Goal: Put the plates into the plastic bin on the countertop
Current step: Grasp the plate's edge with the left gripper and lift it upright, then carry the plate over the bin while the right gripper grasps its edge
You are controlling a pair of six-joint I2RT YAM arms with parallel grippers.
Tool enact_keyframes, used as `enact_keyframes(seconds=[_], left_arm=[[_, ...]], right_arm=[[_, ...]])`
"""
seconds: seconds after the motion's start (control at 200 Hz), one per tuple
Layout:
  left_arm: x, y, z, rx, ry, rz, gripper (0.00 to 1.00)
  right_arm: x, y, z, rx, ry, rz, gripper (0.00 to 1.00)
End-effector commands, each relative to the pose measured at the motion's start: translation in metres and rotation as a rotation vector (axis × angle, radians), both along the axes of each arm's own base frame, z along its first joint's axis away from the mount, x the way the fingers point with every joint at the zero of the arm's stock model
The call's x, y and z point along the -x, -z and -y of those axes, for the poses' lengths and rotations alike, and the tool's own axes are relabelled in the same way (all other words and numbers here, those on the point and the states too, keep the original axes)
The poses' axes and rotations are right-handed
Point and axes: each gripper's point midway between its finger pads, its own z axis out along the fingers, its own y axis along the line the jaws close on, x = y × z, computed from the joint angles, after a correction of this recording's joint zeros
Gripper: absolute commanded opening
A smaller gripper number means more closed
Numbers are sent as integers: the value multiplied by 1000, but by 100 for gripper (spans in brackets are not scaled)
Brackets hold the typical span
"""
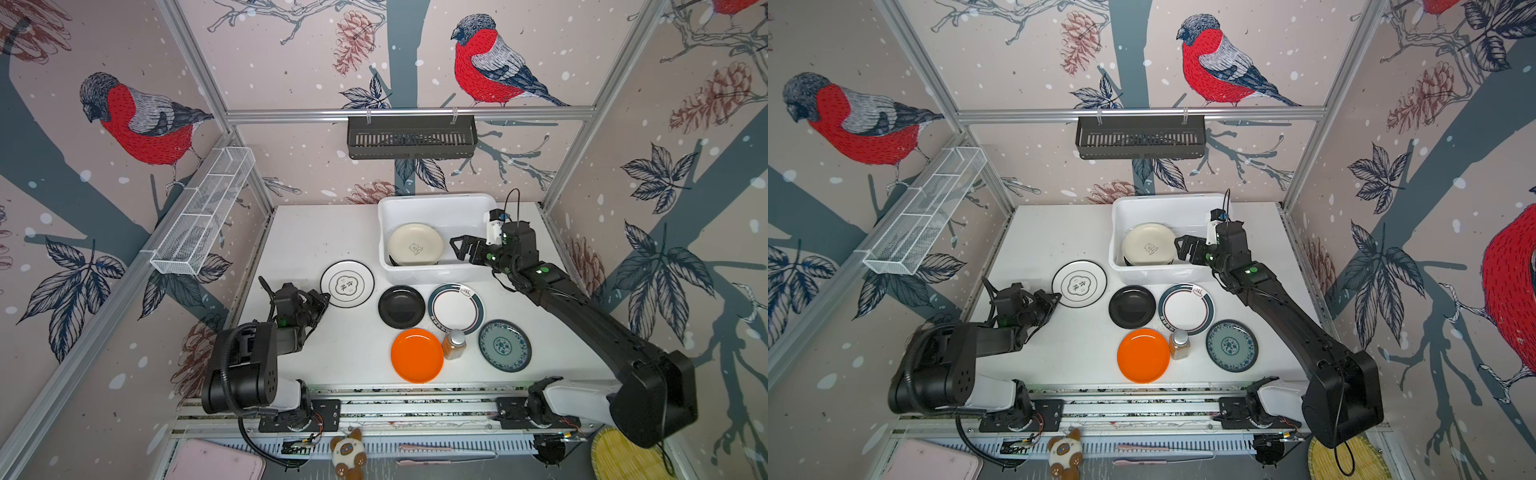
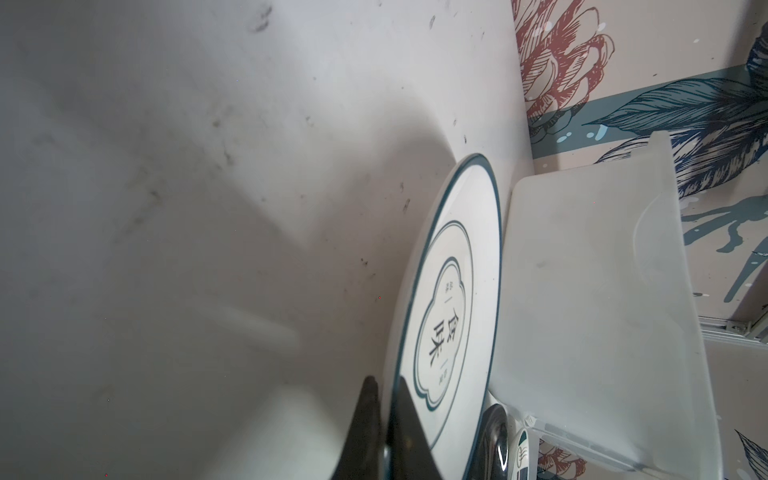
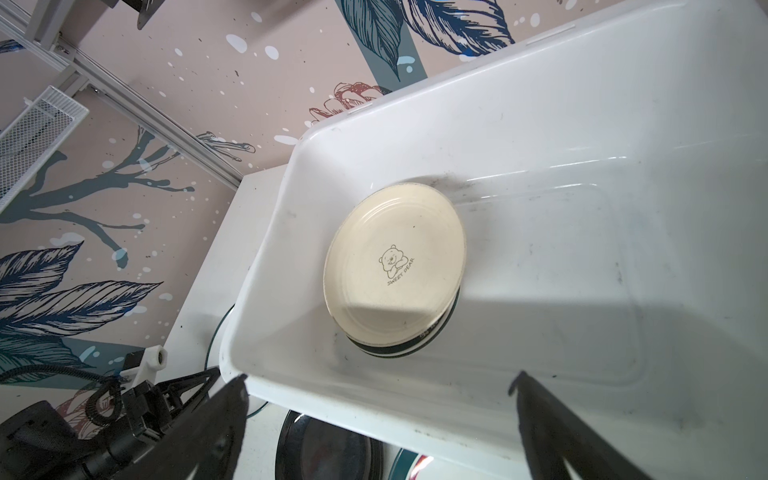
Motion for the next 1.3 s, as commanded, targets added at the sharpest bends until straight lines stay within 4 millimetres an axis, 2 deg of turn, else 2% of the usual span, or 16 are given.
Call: enact_keyframes(seconds=[0.0,0.21,0.355,0.505,0.595,0.69,0.856,1.036,1.156,1.296], left_arm=[[-2,-16,-12,-66,-27,26,0],[-11,-88,-21,-131,-52,176,0],[-13,-138,-21,-120,-78,335,0],[-15,-185,-19,-90,-81,455,0],[-18,-208,-10,-46,-53,516,0],[-23,-229,8,-42,-5,565,0],[-34,-247,53,-28,99,617,0],[-42,-254,93,5,199,638,0],[-43,-255,106,51,259,633,0],[-40,-248,117,44,275,613,0]], right_arm=[[-1,-4,-1,-20,3,11,100],[1,-7,-6,-53,-15,14,100],[5,-13,-19,-110,-76,19,100],[14,-23,-44,-196,-170,29,100],[20,-27,-68,-188,-232,38,100],[25,-29,-92,-150,-271,56,100],[25,-28,-122,-193,-316,51,100],[23,-30,-137,-252,-339,61,100],[26,-36,-141,-290,-342,86,100],[24,-34,-141,-285,-331,88,99]])
